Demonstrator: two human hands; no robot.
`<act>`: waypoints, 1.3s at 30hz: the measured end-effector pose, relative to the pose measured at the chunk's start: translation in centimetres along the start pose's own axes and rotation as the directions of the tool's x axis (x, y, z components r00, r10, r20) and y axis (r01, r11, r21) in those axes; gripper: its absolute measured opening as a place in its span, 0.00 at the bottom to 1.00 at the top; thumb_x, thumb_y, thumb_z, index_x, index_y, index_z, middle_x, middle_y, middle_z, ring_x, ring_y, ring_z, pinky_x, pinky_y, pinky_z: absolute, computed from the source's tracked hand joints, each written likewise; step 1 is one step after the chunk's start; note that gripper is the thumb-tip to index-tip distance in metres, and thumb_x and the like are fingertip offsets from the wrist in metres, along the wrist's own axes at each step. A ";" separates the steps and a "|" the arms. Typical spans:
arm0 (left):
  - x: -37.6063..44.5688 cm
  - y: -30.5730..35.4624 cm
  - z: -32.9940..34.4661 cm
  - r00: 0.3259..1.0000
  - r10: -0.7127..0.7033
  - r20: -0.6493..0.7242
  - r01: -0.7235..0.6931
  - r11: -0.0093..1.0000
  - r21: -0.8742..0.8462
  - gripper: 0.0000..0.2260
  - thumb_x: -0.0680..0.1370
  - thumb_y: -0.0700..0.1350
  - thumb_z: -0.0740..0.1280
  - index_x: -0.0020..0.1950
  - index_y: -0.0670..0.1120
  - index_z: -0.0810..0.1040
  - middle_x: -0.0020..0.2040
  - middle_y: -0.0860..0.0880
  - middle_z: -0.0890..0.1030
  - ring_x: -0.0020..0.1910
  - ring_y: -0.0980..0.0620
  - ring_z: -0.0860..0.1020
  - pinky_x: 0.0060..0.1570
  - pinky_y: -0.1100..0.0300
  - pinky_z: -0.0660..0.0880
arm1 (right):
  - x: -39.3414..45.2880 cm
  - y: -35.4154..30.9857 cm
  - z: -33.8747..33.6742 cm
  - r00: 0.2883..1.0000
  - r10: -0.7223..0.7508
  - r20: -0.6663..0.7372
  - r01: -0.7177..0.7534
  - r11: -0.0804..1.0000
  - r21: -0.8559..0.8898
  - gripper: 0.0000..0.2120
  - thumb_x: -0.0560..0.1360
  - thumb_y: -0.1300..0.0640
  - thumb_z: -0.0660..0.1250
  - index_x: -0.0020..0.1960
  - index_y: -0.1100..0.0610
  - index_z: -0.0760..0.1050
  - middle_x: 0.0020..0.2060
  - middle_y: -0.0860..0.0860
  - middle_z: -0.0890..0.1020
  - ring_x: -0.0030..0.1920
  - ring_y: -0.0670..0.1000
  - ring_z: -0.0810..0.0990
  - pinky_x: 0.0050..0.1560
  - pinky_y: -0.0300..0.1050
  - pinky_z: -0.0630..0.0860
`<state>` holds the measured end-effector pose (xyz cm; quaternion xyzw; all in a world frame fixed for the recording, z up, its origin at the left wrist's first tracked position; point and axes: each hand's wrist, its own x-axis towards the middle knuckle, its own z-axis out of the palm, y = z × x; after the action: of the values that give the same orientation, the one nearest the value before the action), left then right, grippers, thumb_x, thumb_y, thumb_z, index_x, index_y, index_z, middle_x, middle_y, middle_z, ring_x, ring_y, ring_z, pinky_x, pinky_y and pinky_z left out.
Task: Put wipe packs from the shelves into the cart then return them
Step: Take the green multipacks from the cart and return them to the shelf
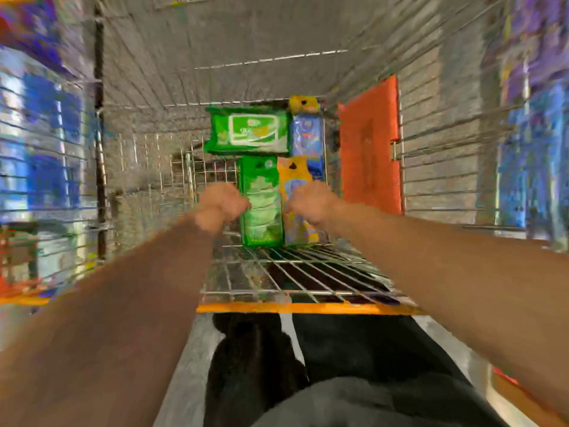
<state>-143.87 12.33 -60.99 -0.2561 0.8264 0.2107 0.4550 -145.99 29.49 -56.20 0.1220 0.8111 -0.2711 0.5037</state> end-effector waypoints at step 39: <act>6.0 -8.8 0.0 0.966 0.119 0.230 0.186 0.303 -0.935 0.09 0.78 0.38 0.66 0.57 0.44 0.80 0.48 0.45 0.87 0.45 0.45 0.86 0.41 0.53 0.83 | 12.8 0.6 9.0 0.988 0.147 -0.043 -0.146 0.989 0.022 0.16 0.76 0.57 0.66 0.62 0.63 0.73 0.52 0.57 0.78 0.49 0.56 0.79 0.40 0.46 0.71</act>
<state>-141.21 4.06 -67.14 -0.4625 0.4701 0.6790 0.3226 -144.89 23.93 -70.77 0.1920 0.8085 -0.2380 0.5029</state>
